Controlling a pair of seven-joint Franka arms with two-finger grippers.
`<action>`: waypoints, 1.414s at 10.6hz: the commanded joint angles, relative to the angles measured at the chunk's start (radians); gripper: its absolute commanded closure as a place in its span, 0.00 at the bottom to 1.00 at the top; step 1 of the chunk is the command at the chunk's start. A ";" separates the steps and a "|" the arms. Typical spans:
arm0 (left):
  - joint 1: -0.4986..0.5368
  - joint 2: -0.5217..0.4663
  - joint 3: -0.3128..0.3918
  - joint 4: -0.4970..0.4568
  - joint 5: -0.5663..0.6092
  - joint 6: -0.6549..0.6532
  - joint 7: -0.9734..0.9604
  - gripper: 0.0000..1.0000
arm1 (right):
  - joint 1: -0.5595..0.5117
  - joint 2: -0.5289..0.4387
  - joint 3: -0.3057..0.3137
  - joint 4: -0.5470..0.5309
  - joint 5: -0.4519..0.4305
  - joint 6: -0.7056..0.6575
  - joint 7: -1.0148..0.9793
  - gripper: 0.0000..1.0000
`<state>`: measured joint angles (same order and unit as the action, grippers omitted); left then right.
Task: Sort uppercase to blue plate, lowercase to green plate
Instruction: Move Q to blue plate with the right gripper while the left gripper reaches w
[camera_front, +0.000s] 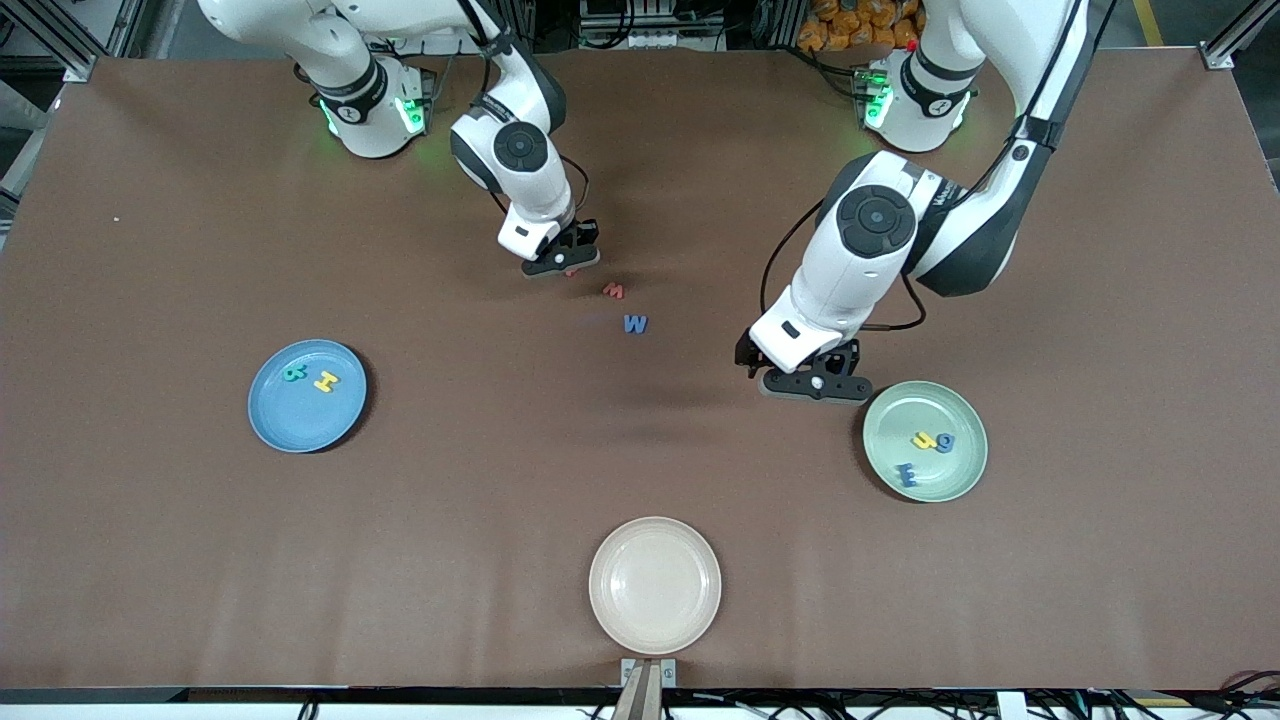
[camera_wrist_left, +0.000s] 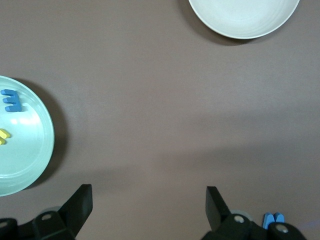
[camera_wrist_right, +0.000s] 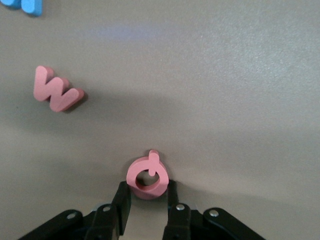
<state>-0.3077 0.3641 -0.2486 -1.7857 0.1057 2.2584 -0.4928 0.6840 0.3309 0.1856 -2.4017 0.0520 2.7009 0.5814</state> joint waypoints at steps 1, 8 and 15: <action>0.001 -0.005 -0.004 0.009 -0.024 -0.010 -0.012 0.00 | -0.026 -0.024 0.003 0.013 -0.018 -0.045 -0.006 0.76; -0.001 0.012 -0.064 0.012 -0.015 -0.007 -0.010 0.00 | -0.224 -0.047 -0.061 0.059 -0.021 -0.133 -0.404 0.76; -0.180 0.195 -0.115 0.119 -0.009 0.053 -0.010 0.00 | -0.451 -0.046 -0.287 0.286 -0.138 -0.444 -1.029 0.76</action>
<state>-0.4377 0.4823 -0.3677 -1.7491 0.1057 2.3053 -0.4945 0.2526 0.2944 -0.0809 -2.1711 -0.0526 2.3410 -0.3752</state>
